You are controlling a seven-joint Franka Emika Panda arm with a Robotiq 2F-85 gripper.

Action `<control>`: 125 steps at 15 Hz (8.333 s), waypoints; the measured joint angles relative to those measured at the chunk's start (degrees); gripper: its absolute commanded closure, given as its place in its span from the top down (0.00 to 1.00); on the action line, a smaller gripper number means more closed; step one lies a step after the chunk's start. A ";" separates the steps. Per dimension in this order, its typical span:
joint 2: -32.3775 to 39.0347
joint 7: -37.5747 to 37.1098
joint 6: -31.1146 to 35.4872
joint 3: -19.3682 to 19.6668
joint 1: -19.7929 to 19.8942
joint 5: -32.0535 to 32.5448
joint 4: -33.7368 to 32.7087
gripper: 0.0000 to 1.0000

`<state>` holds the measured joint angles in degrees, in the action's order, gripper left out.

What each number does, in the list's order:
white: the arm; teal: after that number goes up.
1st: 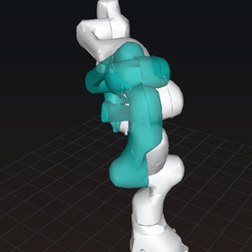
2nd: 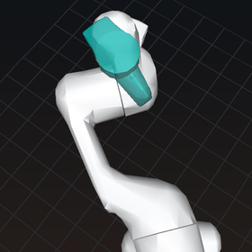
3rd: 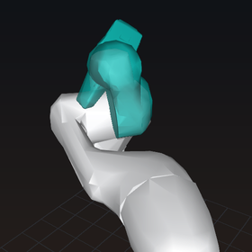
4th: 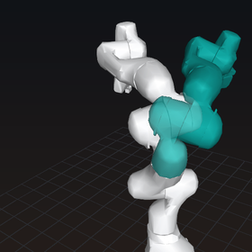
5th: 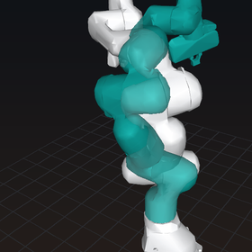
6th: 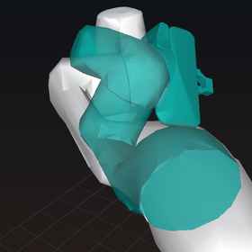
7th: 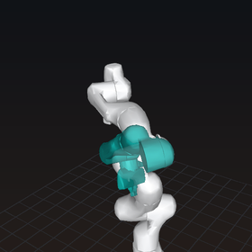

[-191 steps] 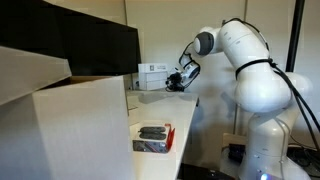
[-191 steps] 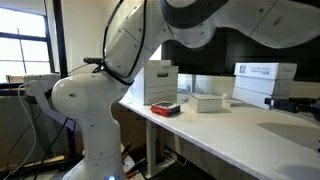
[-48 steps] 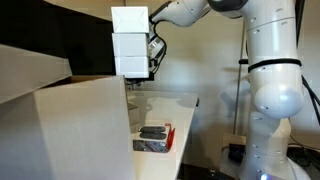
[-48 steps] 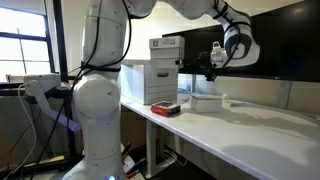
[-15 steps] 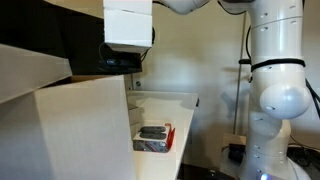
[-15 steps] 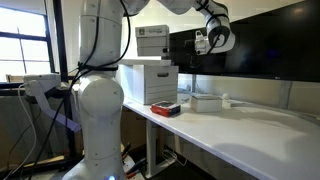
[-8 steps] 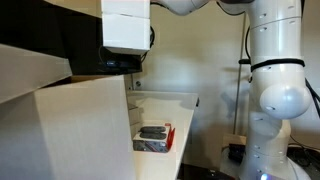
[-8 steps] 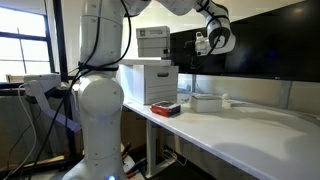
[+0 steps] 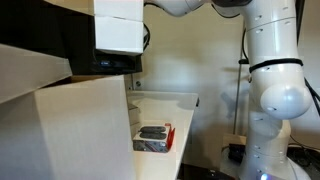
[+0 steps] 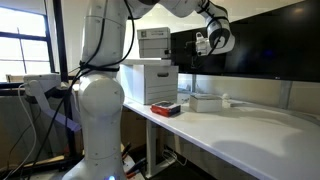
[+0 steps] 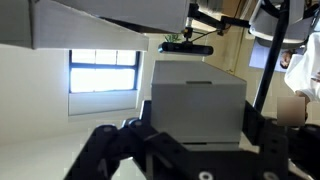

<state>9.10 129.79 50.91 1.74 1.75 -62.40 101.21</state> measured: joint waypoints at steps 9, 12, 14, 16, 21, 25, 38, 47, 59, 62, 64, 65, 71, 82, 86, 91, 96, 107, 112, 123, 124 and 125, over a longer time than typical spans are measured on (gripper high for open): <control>5.49 -0.14 0.00 -1.16 -0.74 0.00 -7.81 0.58; 7.30 -0.87 0.00 -1.59 -1.13 -0.02 -10.70 0.58; 8.23 -1.82 -0.06 -2.12 -1.37 -0.05 -12.56 0.58; 8.92 -3.18 -0.38 -2.74 -1.49 -0.06 -14.31 0.58; 9.70 -6.63 -2.53 -3.70 -1.84 -0.25 -17.33 0.58; 10.48 -8.84 -4.17 -4.40 -2.04 -0.36 -18.40 0.58; 10.67 -10.50 0.65 -5.75 -3.54 -6.20 -18.44 0.58; 9.37 -10.50 6.89 -5.77 -4.98 -6.21 -16.43 0.58; 7.42 -10.50 13.48 -6.35 -6.09 -8.21 -10.05 0.58; 7.42 -10.50 14.60 -6.83 -6.85 -8.21 -10.04 0.58; 7.42 -10.51 15.15 -7.06 -7.37 -8.23 -10.04 0.58; 7.42 -10.51 15.27 -7.18 -7.54 -8.24 -10.04 0.58; 7.42 -10.52 15.46 -7.23 -7.94 -8.26 -10.05 0.58; 7.42 -11.54 15.57 -7.27 -7.96 -10.36 -10.18 1.00; 7.43 -11.71 15.63 -7.02 -7.91 -10.42 -10.24 1.00; 7.43 -11.71 16.68 -5.63 -6.94 -12.14 -11.00 1.00; 7.42 -11.72 16.83 -3.56 -4.46 -12.64 -11.92 1.00; 3.04 -11.71 16.63 2.25 2.32 -12.64 -3.88 1.00; -4.01 -11.64 17.03 4.99 3.60 -12.45 4.10 1.00; -17.41 -13.11 17.24 8.44 5.96 4.57 12.63 1.00; -18.17 -13.80 17.24 8.44 6.01 7.37 12.56 1.00; -18.86 -14.38 17.23 8.44 6.08 10.50 12.39 1.00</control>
<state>-9.75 115.41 68.14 10.18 7.83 -51.90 113.60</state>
